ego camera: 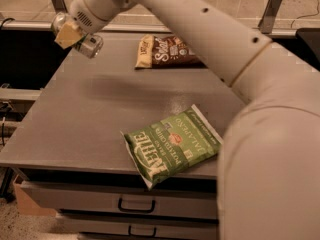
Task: Place 7up can upright
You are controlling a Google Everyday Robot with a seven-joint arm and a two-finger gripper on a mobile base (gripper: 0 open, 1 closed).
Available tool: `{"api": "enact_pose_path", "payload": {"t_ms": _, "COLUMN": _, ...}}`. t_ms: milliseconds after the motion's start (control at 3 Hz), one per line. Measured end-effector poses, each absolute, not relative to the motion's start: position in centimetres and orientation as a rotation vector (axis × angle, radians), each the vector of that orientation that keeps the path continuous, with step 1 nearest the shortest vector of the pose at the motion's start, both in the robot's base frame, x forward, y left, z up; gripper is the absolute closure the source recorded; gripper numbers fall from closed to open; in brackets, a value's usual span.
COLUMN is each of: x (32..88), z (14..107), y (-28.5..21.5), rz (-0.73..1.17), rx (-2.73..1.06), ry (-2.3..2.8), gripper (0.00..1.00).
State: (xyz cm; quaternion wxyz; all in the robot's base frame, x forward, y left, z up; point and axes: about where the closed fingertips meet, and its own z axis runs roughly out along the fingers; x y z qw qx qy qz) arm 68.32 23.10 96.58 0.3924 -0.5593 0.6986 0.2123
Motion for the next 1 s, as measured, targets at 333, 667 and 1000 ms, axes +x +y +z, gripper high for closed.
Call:
{"api": "enact_pose_path", "payload": {"t_ms": 333, "x": 67.8, "z": 99.8, "y": 22.4, "rz": 0.607, "rx": -1.361, "ry": 1.641, "gripper": 1.0}}
{"api": "enact_pose_path", "payload": {"t_ms": 667, "x": 67.8, "z": 99.8, "y": 22.0, "rz": 0.608, "rx": -1.356, "ry": 1.636, "gripper": 1.0}}
{"api": "enact_pose_path", "payload": {"t_ms": 1000, "x": 68.3, "z": 99.8, "y": 18.3, "rz": 0.628, "rx": -1.309, "ry": 1.596, "gripper": 1.0}}
